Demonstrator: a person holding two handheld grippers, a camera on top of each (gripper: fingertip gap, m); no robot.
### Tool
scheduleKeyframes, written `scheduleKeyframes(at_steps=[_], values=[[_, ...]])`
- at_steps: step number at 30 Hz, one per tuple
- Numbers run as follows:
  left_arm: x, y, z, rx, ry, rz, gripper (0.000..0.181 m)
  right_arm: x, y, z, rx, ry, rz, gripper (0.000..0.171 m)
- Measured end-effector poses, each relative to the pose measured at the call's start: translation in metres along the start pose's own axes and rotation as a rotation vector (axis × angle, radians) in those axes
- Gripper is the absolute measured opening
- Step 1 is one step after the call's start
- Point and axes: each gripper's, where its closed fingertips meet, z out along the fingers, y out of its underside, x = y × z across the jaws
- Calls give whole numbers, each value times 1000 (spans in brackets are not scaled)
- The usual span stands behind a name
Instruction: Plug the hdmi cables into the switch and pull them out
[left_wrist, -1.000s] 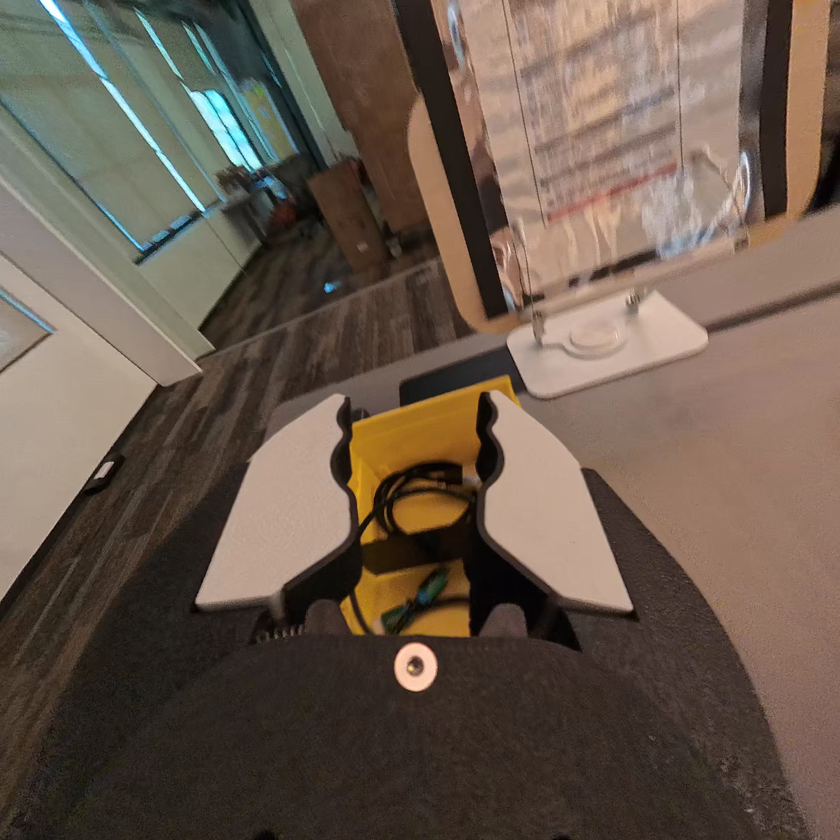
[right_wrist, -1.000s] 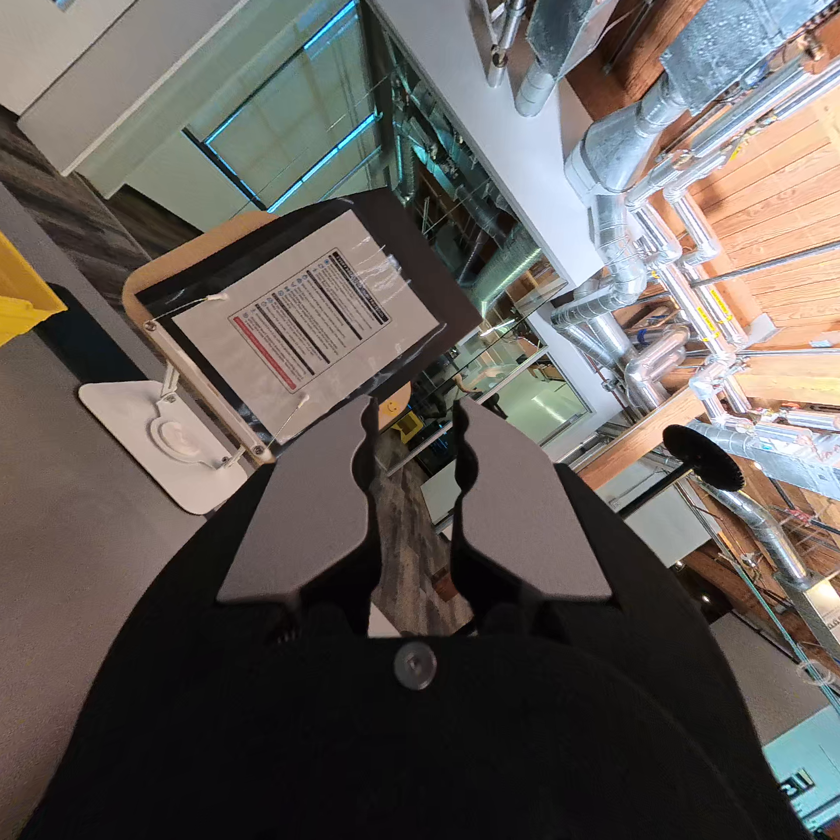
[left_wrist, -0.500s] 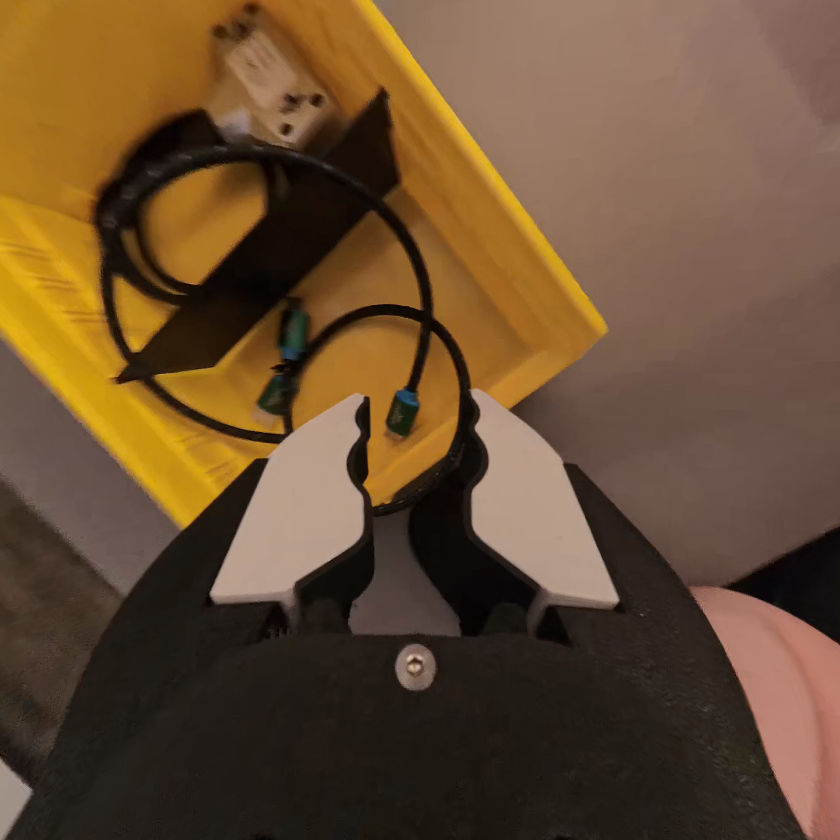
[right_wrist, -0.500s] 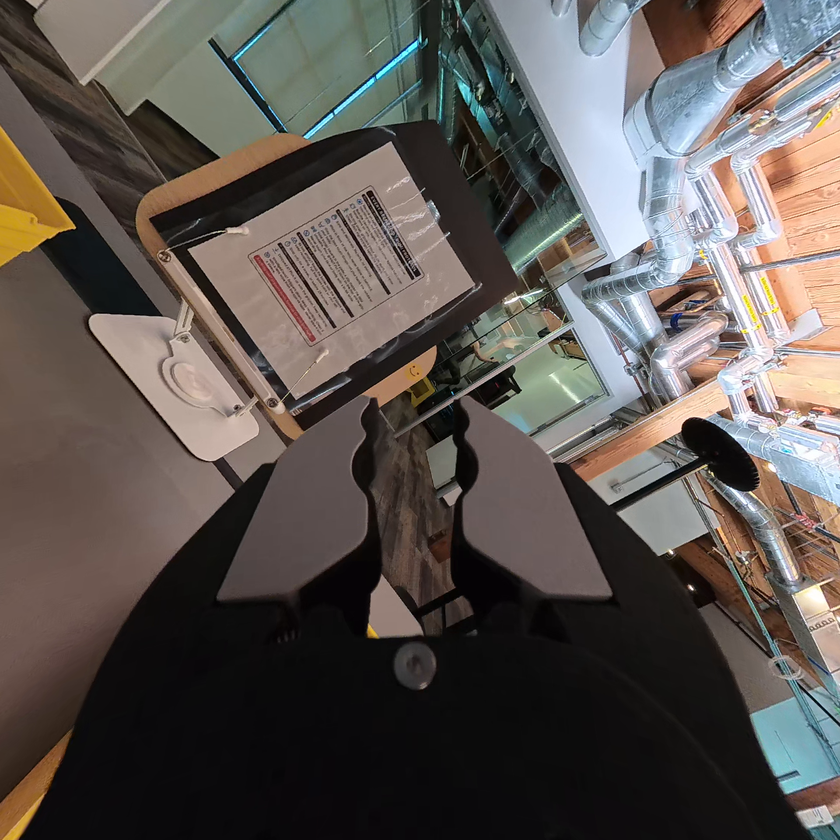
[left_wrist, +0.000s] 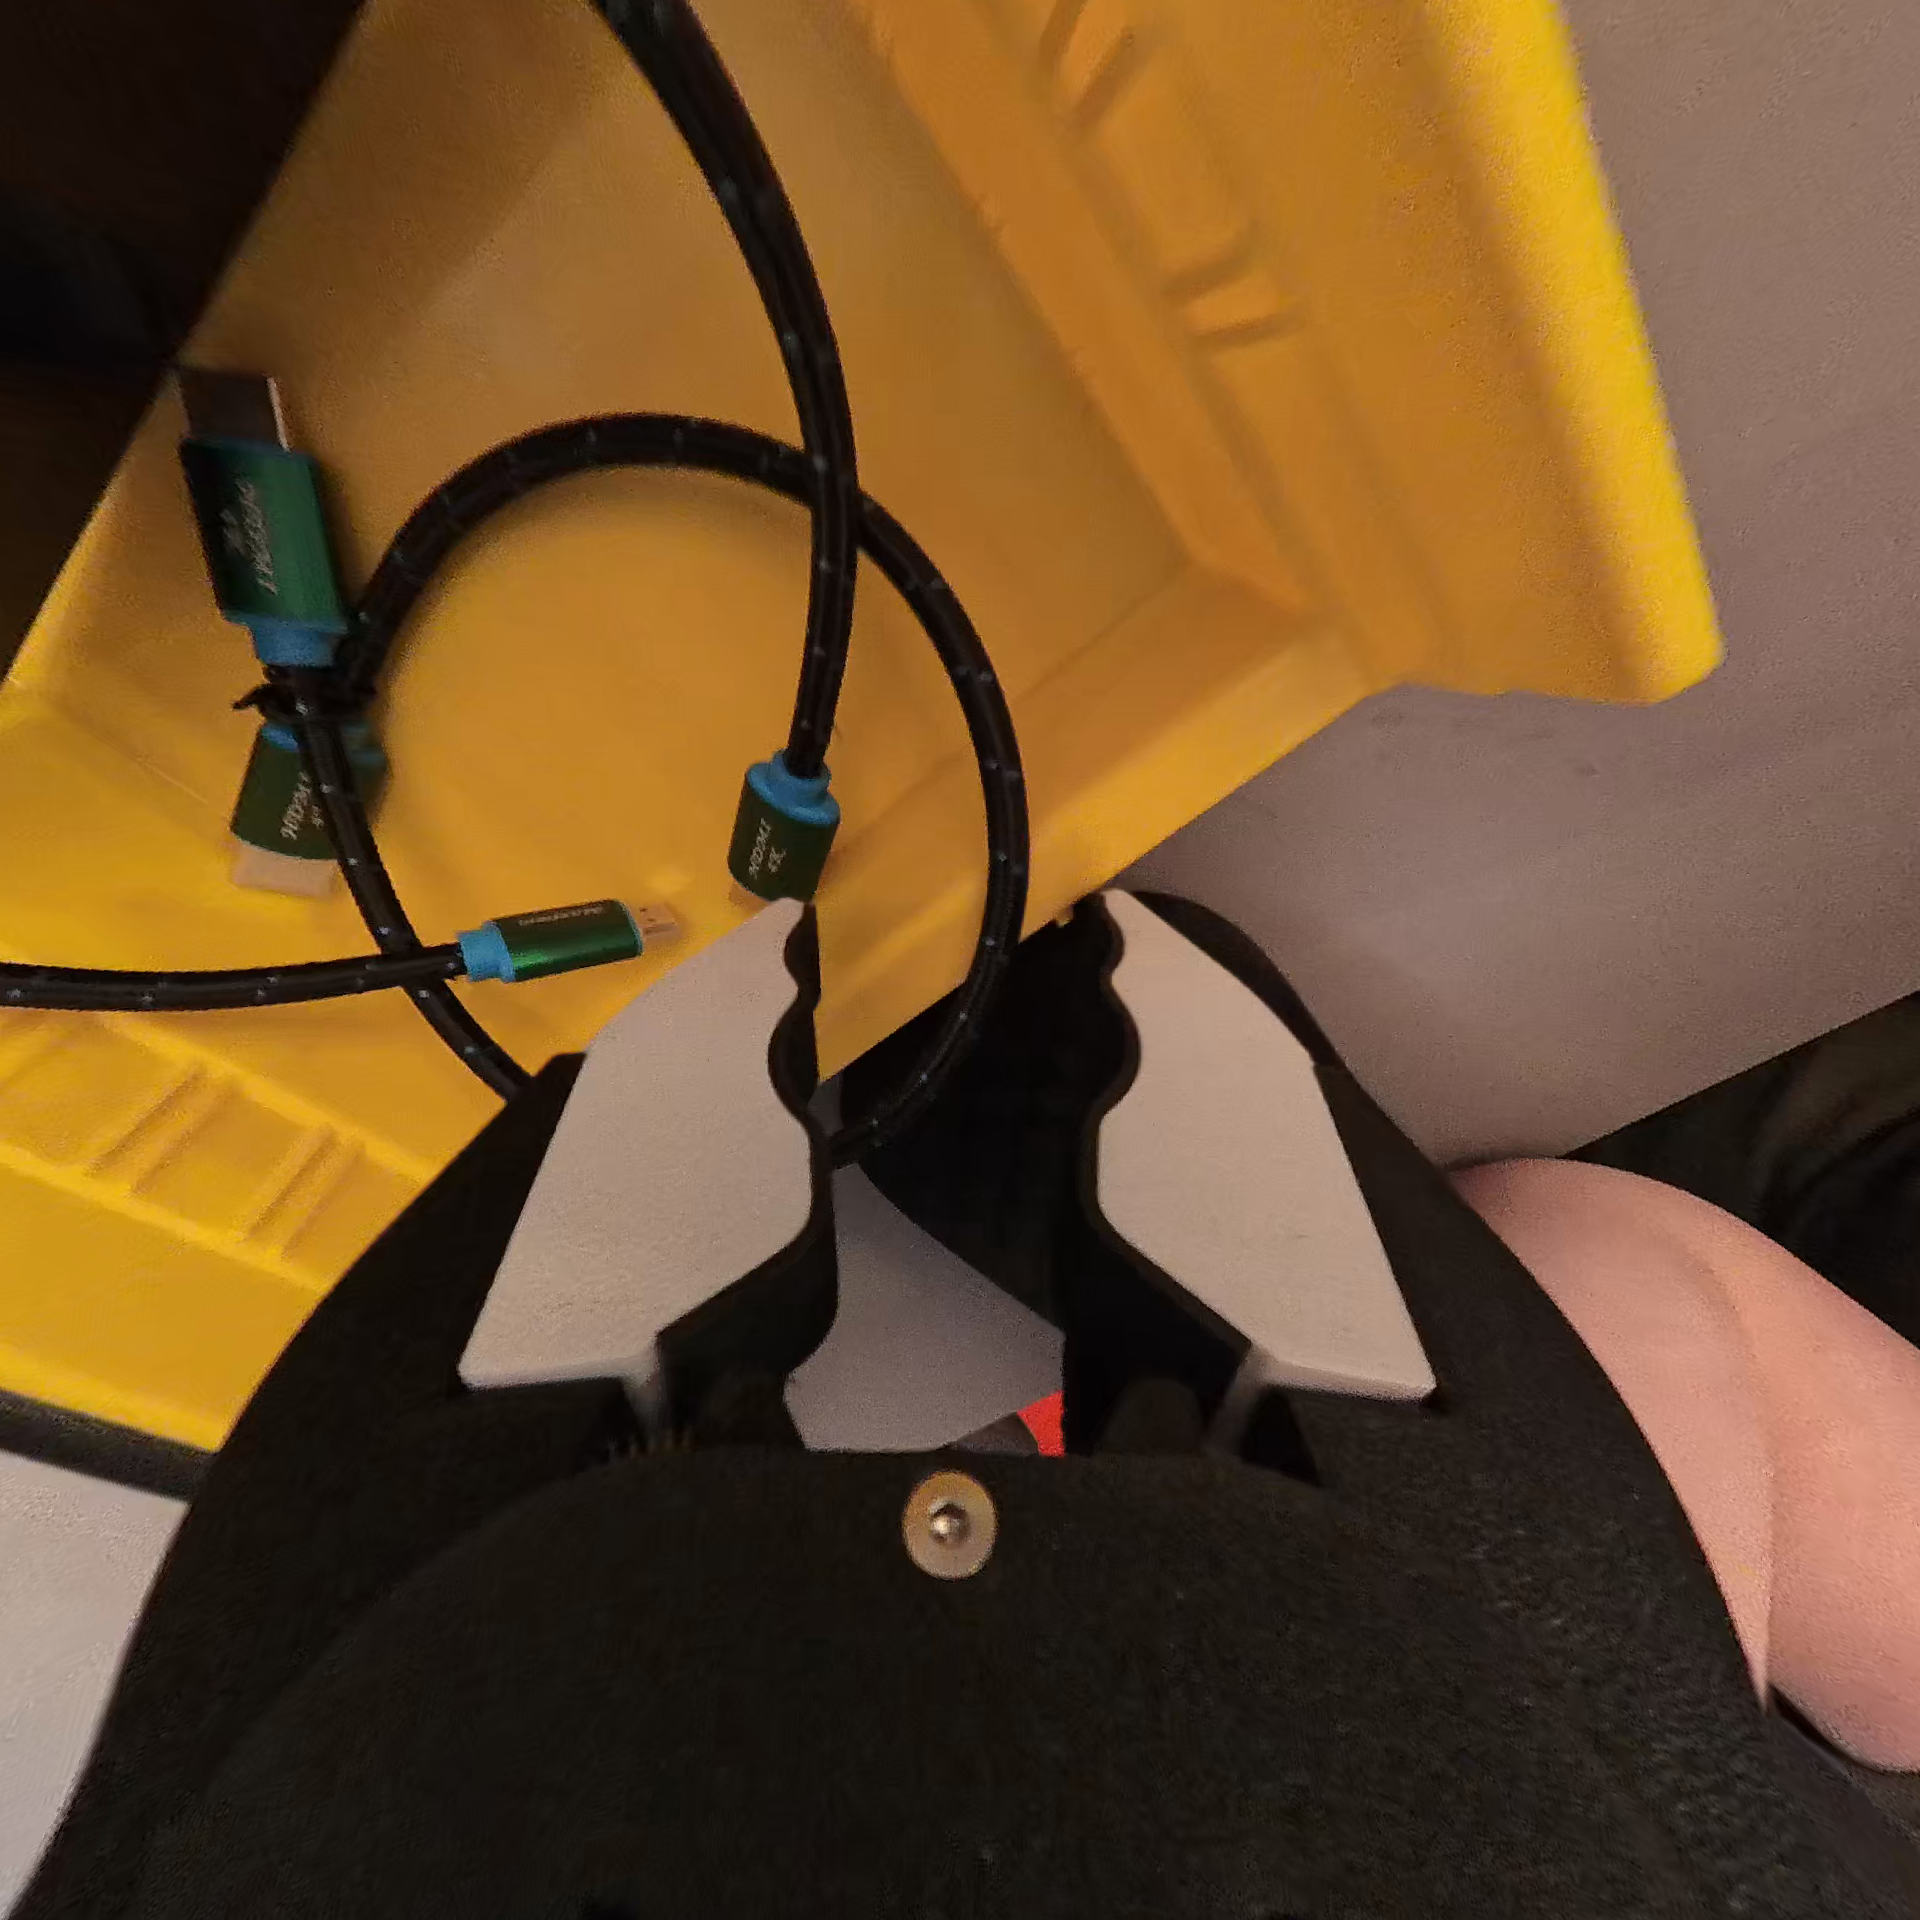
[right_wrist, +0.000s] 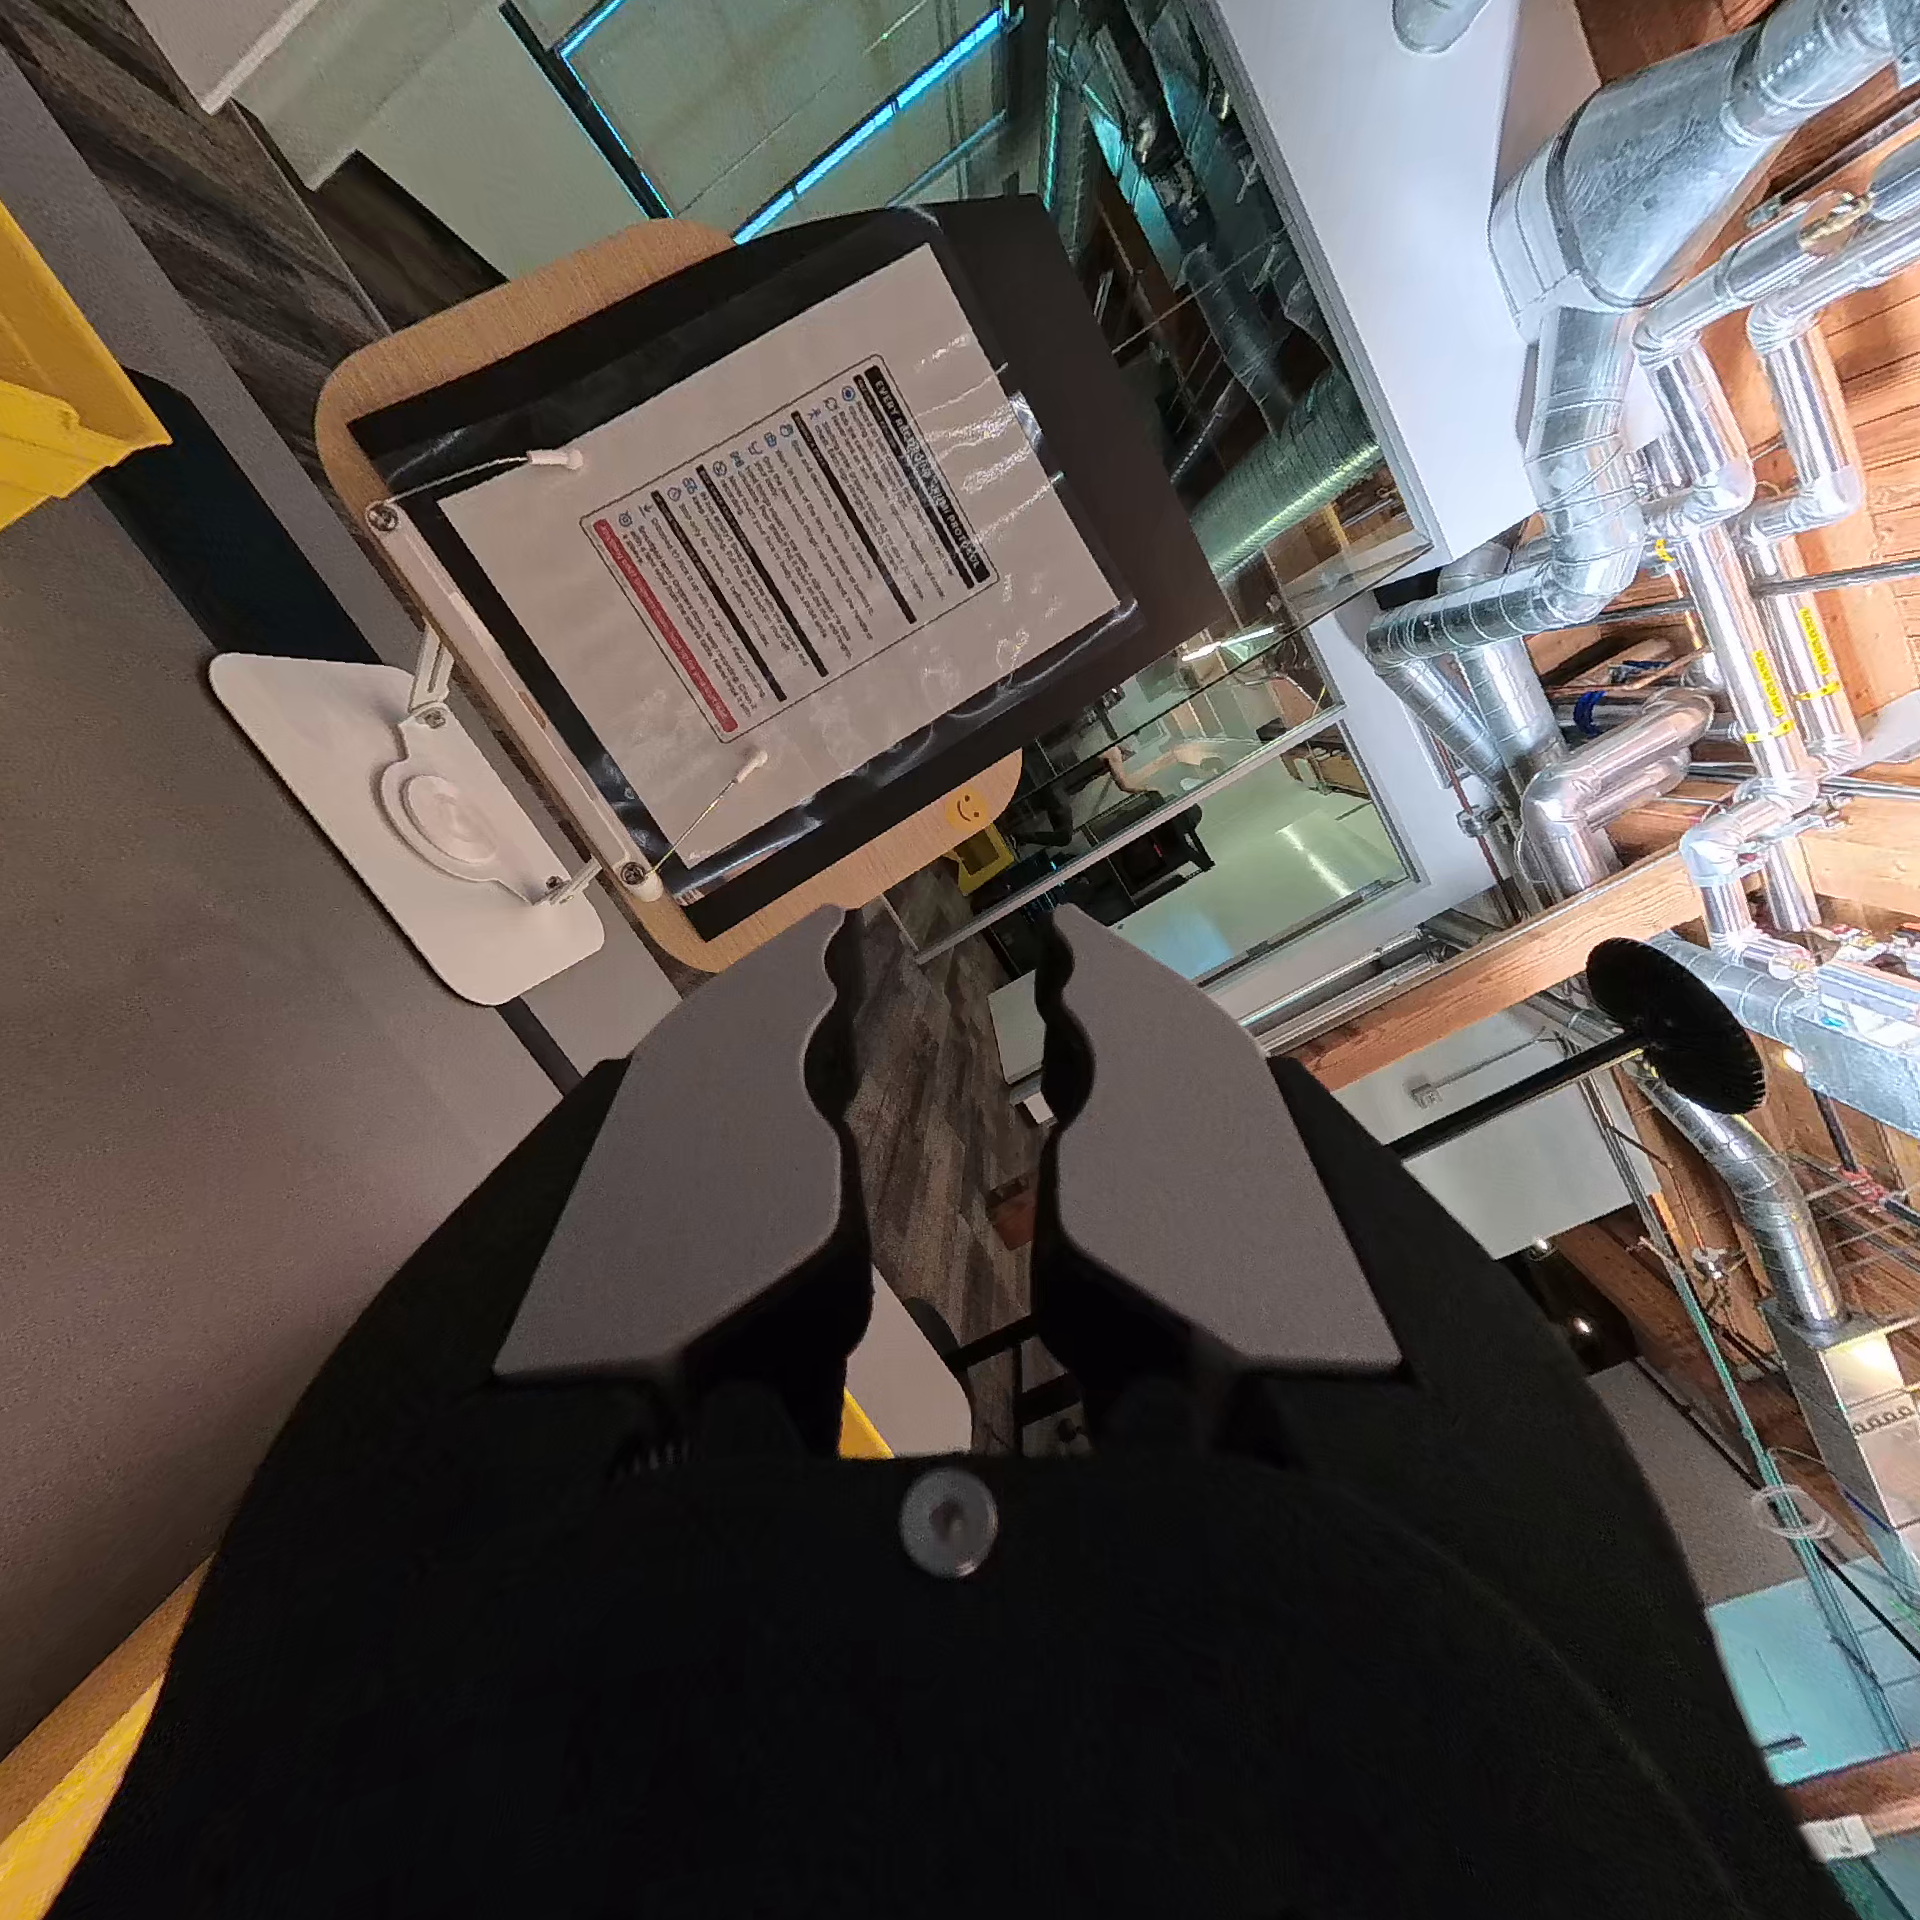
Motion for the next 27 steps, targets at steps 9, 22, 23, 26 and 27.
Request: scheduleKeyframes(at_steps=[9,22,23,26,27], values=[[2,8,-2,-25,-21,39,34,1,1,-1,-2,-1,-5,32],[14,-4,-22,81,44,48,7,1,3,-1,-9,0,-23,32],[13,-7,-28,108,36,34,7,0,3,0,-10,-1,-26,32],[9,-16,-47,204,-16,12,7,-2,3,0,-11,-6,-30,32],[6,-18,-55,238,-47,11,7,-2,3,1,-11,-8,-30,32]])
